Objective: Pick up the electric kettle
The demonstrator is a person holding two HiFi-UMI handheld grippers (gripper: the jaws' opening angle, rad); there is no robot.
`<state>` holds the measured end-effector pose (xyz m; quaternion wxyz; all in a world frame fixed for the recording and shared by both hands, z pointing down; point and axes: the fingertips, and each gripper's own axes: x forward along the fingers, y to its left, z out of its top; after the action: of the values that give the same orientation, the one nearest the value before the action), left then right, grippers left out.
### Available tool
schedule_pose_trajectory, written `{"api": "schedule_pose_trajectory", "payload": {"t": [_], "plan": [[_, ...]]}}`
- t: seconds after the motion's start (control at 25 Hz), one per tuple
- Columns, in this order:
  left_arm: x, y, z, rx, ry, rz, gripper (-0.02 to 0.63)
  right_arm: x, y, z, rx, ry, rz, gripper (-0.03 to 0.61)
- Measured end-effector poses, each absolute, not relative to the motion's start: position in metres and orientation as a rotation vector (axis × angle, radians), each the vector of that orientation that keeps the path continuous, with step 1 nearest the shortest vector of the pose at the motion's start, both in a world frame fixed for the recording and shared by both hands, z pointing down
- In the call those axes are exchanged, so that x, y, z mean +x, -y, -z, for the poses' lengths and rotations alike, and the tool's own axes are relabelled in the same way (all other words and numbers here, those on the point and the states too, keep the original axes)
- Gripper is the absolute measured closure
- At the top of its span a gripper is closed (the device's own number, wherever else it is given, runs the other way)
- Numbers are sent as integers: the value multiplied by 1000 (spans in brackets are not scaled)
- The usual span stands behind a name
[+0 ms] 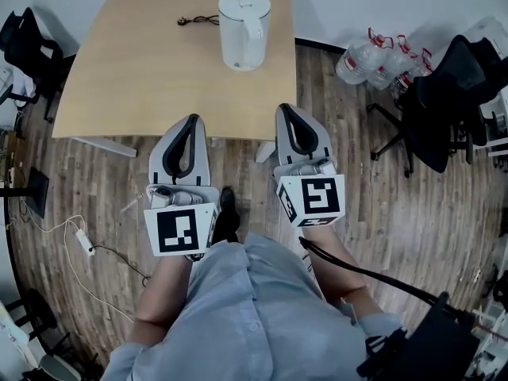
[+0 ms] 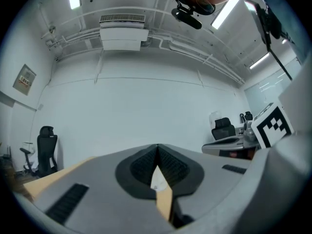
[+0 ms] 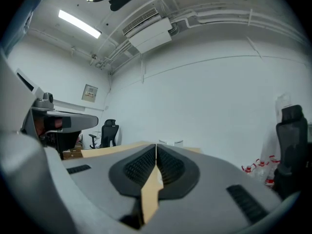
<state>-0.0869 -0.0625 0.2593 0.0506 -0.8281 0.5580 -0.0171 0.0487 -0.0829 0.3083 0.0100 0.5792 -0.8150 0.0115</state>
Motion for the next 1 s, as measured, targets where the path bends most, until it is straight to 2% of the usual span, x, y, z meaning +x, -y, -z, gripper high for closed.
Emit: {"api": "schedule_pose_trajectory", "payload": {"t": [0.56, 1.0], "plan": [[-116, 167, -244, -2600, -1524, 0, 614, 37, 170, -289, 1990, 2399, 18, 574], [-116, 213, -274, -2590, -1557, 89, 614, 36, 203, -342, 1887, 2399, -142, 571]]}}
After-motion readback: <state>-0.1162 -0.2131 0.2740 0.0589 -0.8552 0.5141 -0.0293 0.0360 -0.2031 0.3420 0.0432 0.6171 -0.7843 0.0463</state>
